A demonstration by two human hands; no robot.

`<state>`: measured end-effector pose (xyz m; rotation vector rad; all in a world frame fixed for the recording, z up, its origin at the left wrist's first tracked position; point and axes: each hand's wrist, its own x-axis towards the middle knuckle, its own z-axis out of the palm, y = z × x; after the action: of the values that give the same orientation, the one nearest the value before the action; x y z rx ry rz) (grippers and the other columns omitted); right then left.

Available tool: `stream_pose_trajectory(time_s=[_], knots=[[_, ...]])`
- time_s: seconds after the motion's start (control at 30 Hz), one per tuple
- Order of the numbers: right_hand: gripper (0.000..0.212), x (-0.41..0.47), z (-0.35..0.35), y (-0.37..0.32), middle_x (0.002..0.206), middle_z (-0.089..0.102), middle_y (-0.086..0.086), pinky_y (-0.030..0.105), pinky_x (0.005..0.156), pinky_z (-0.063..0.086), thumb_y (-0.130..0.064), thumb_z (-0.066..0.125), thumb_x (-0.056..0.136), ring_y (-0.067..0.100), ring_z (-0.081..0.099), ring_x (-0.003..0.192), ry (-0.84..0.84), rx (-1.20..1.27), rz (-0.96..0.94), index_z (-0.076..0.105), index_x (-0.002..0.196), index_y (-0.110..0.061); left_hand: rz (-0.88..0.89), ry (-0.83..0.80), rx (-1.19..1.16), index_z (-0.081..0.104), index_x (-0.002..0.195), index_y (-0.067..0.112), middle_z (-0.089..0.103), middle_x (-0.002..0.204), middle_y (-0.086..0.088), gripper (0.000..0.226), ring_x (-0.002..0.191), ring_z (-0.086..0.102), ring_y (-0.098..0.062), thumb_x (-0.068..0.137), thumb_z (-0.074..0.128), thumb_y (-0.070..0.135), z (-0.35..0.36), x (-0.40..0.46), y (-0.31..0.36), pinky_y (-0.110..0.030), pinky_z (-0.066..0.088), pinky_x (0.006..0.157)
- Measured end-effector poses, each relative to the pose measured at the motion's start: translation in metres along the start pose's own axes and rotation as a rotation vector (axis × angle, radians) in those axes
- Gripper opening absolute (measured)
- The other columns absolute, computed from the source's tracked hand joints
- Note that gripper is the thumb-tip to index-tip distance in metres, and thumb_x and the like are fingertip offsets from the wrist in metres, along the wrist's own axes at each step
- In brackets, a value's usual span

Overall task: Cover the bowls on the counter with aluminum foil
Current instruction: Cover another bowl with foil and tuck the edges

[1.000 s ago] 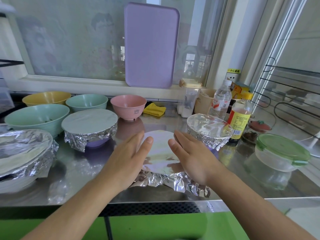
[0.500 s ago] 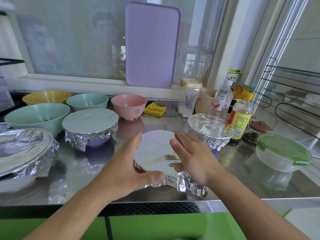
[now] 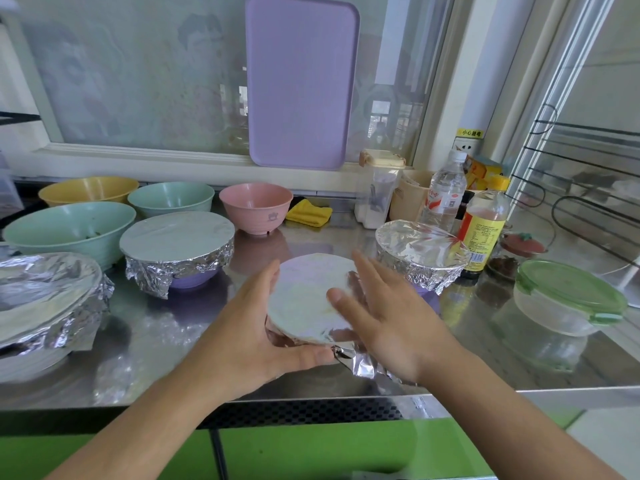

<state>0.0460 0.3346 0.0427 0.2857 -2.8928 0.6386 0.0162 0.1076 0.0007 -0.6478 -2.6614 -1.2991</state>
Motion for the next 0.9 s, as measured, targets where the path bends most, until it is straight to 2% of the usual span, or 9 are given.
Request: stream_pose_trajectory(time_s=[0.1,0.2,0.27,0.43,0.57,0.63,0.77,0.83,0.9], knots=[[0.12,-0.003,-0.012,-0.001,0.175,-0.005,-0.018,0.018,0.116,0.005,-0.087,0.041,0.08,0.001,0.0,0.158,-0.161,-0.014,-0.019,-0.012,0.168,-0.024,-0.01,0.005,-0.007,0.01,0.163,0.042,0.022,0.161,0.031,0.152,0.145,0.023,0.013,0.036,0.07,0.102,0.0,-0.001,0.001,-0.023,0.031,0.115],[0.136,0.001,-0.018,0.004,0.172,-0.015,-0.022,0.029,0.128,0.008,-0.095,0.051,0.071,0.001,-0.009,0.159,-0.25,-0.027,-0.02,-0.02,0.165,-0.029,-0.014,0.0,0.02,0.009,0.162,0.042,0.022,0.16,0.031,0.148,0.146,0.021,0.013,0.042,0.069,0.103,-0.001,-0.001,0.001,-0.022,0.028,0.114],[0.142,0.003,-0.019,0.005,0.172,-0.015,-0.025,0.037,0.131,0.014,-0.097,0.058,0.065,0.001,-0.009,0.159,-0.277,-0.002,-0.019,-0.02,0.165,-0.032,-0.016,-0.003,0.018,0.007,0.163,0.04,0.021,0.161,0.03,0.151,0.147,0.02,0.012,0.041,0.068,0.103,0.0,-0.001,0.002,-0.022,0.026,0.115],[0.146,0.001,-0.021,0.005,0.168,-0.018,-0.031,0.032,0.129,0.009,-0.088,0.072,0.066,-0.003,-0.012,0.157,-0.282,-0.027,-0.04,-0.021,0.165,-0.033,-0.024,-0.006,-0.057,-0.015,0.162,0.041,0.014,0.15,0.049,0.164,0.146,0.018,0.016,0.038,0.076,0.097,0.003,0.001,-0.003,-0.021,0.025,0.118],[0.153,0.001,-0.015,0.006,0.167,-0.015,-0.031,0.026,0.126,0.008,-0.082,0.081,0.063,-0.001,-0.009,0.157,-0.24,-0.073,-0.085,-0.02,0.165,-0.028,-0.026,-0.01,-0.075,-0.022,0.158,0.047,0.02,0.162,0.035,0.161,0.148,0.024,0.01,0.041,0.076,0.097,0.005,0.0,-0.006,-0.023,0.026,0.117],[0.155,0.002,-0.014,0.006,0.168,-0.014,-0.03,0.022,0.123,0.007,-0.08,0.083,0.062,-0.001,-0.008,0.156,-0.225,-0.093,-0.095,-0.019,0.166,-0.027,-0.035,-0.01,-0.087,-0.022,0.157,0.049,0.021,0.161,0.035,0.16,0.147,0.026,0.01,0.04,0.077,0.097,0.005,-0.001,-0.006,-0.021,0.027,0.114],[0.156,0.003,-0.013,0.009,0.169,-0.017,-0.028,0.023,0.123,0.005,-0.079,0.085,0.06,-0.002,-0.011,0.156,-0.245,-0.083,-0.098,-0.019,0.166,-0.03,-0.037,-0.006,-0.11,-0.017,0.157,0.051,0.029,0.158,0.032,0.156,0.144,0.031,0.009,0.042,0.08,0.093,0.006,-0.003,-0.006,-0.02,0.029,0.111],[0.151,0.003,-0.016,0.012,0.17,-0.018,-0.029,0.026,0.124,0.005,-0.082,0.081,0.061,-0.005,-0.015,0.155,-0.275,-0.012,-0.082,-0.017,0.166,-0.035,-0.033,0.0,-0.12,-0.015,0.157,0.052,0.03,0.158,0.033,0.154,0.144,0.031,0.01,0.043,0.081,0.093,0.007,-0.004,-0.007,-0.02,0.029,0.113],[0.131,0.001,-0.02,0.012,0.168,-0.017,-0.031,0.03,0.127,0.005,-0.092,0.061,0.07,-0.007,-0.015,0.155,-0.287,0.161,-0.024,-0.013,0.166,-0.04,-0.035,0.0,-0.119,-0.013,0.157,0.052,0.03,0.158,0.032,0.153,0.144,0.033,0.009,0.042,0.08,0.093,0.007,-0.004,-0.006,-0.021,0.031,0.114]])
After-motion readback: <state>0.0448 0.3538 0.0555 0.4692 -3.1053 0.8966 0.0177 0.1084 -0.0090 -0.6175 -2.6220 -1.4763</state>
